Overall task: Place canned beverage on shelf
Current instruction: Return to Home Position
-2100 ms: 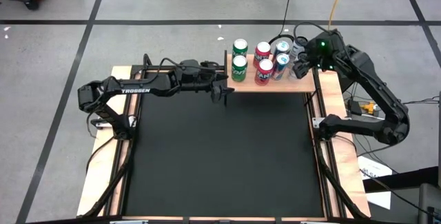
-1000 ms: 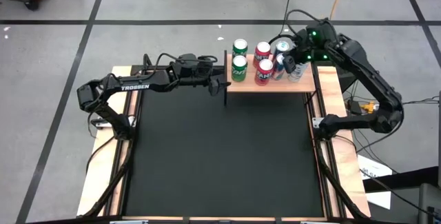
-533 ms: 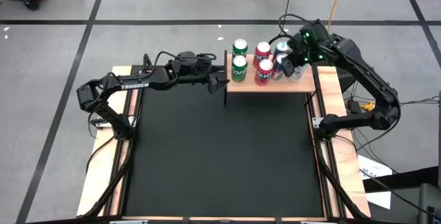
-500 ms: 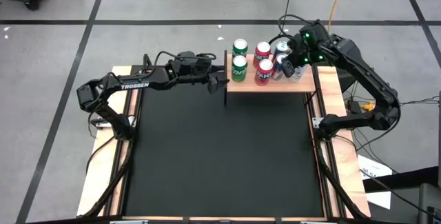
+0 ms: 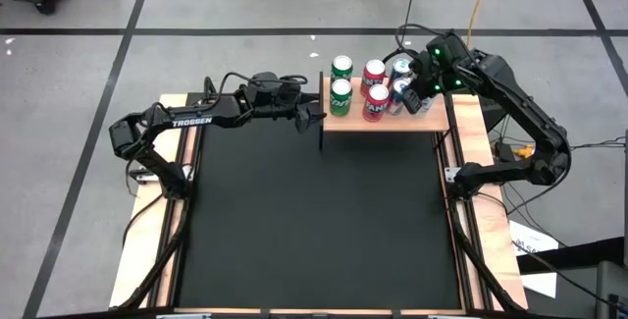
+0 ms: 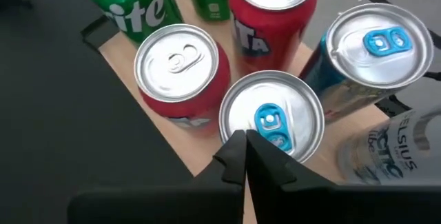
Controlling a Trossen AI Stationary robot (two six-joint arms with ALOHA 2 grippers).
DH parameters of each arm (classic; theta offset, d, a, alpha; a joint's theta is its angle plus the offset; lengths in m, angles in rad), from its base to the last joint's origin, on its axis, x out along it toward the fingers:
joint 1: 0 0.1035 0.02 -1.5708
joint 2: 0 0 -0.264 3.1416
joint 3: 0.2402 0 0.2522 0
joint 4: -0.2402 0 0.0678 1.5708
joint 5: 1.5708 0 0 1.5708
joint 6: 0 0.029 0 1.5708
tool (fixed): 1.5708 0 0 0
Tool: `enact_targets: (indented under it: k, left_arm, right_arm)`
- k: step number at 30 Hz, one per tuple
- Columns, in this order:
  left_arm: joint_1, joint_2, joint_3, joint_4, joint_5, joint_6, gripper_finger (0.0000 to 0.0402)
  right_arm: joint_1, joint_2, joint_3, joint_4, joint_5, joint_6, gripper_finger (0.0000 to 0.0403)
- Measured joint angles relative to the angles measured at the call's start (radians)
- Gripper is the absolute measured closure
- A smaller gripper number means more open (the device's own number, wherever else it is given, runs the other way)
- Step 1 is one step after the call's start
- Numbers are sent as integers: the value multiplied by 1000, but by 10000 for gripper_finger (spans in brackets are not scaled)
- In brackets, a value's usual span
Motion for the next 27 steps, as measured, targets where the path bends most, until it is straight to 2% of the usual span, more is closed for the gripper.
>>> enact_targets:
  k: [16, 21, 24, 27]
  left_arm:
    - [0, 0, 0, 0, 0, -2, 6]
    - [6, -50, 0, -3, 4, -20, 6]
    - [17, -118, 0, -5, 4, 23, 9]
    - [18, -198, 0, 7, 4, 102, 31]
  right_arm:
    - [3, -3, 68, -50, 3, 14, 403]
    - [10, -57, 68, 44, -9, 50, 403]
    - [21, -101, 68, 129, -98, 83, 403]
    - [51, -135, 68, 229, -218, 133, 403]
